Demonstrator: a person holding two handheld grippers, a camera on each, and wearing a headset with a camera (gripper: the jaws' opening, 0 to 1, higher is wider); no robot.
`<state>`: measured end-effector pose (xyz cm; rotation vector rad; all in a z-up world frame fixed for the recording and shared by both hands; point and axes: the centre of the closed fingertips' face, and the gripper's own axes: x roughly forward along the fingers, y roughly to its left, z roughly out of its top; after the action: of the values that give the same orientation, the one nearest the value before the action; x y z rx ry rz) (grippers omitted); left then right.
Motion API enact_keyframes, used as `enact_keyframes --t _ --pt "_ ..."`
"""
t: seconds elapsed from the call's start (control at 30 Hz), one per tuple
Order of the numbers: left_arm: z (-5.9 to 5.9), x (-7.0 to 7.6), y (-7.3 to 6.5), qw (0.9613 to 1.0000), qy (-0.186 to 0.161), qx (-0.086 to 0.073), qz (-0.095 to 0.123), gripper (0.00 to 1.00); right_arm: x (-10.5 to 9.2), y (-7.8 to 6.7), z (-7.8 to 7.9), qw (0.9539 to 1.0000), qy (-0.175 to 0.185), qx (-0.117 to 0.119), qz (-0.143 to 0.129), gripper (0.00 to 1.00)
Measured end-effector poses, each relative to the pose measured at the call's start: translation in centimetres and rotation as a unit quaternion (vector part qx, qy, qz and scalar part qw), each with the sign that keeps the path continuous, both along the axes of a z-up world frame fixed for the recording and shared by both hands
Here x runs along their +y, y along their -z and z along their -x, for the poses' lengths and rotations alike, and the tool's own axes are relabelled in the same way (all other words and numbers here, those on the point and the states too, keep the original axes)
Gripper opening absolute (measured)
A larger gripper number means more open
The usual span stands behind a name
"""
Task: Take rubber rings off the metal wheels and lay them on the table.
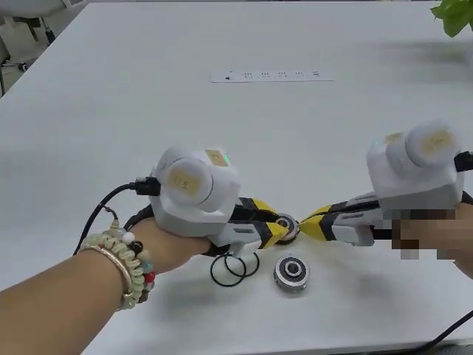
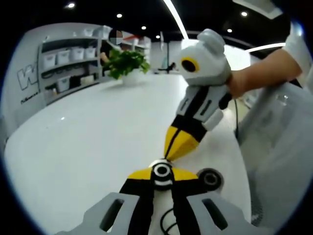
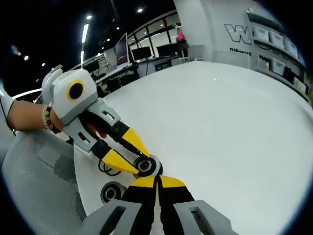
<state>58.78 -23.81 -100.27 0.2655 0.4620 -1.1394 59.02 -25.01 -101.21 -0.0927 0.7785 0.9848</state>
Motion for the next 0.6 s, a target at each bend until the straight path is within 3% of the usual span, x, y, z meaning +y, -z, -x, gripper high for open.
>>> enact_keyframes --t 0.23,0.6 --pt "0.01 -0.01 0.02 1.0000 0.003 -0.005 -0.005 0.14 0.28 -0.34 0.26 0.9994 0.021 0.021 -0.016 0.00" --pt "0.00 0.18 0.05 0.9998 0.008 -0.012 -0.011 0.13 0.75 -0.73 0.49 0.9994 0.020 0.023 -0.014 0.00"
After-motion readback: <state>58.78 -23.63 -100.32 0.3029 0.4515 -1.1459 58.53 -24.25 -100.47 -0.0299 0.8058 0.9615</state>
